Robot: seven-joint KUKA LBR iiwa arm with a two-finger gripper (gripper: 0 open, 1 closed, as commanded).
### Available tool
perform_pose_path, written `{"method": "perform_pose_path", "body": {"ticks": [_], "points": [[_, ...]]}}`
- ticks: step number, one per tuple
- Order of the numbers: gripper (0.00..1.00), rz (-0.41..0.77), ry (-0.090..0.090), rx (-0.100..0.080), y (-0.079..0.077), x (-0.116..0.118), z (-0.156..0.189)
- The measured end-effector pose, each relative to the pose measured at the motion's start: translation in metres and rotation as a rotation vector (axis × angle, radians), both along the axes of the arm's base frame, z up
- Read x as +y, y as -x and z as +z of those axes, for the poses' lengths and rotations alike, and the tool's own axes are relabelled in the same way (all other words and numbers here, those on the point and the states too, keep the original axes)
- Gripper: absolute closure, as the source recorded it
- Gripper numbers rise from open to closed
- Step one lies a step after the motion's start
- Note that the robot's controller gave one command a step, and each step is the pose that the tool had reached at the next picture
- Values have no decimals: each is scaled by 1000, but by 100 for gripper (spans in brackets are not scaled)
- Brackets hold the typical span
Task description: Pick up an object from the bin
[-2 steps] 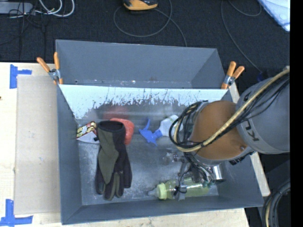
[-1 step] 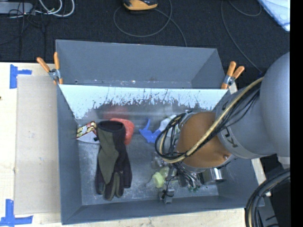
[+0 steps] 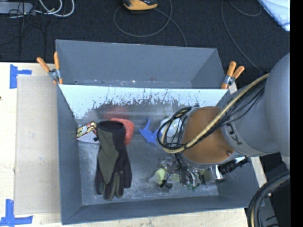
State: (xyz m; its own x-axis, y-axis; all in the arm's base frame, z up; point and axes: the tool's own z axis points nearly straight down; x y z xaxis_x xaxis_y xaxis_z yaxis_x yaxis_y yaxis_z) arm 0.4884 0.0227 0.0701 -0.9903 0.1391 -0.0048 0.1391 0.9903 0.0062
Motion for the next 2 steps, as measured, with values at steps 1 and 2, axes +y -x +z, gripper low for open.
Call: {"method": "perform_pose_path", "body": {"ticks": [1,2], "points": [[100,1,0,0,0,0,0],[100,1,0,8,3,1,47]]}}
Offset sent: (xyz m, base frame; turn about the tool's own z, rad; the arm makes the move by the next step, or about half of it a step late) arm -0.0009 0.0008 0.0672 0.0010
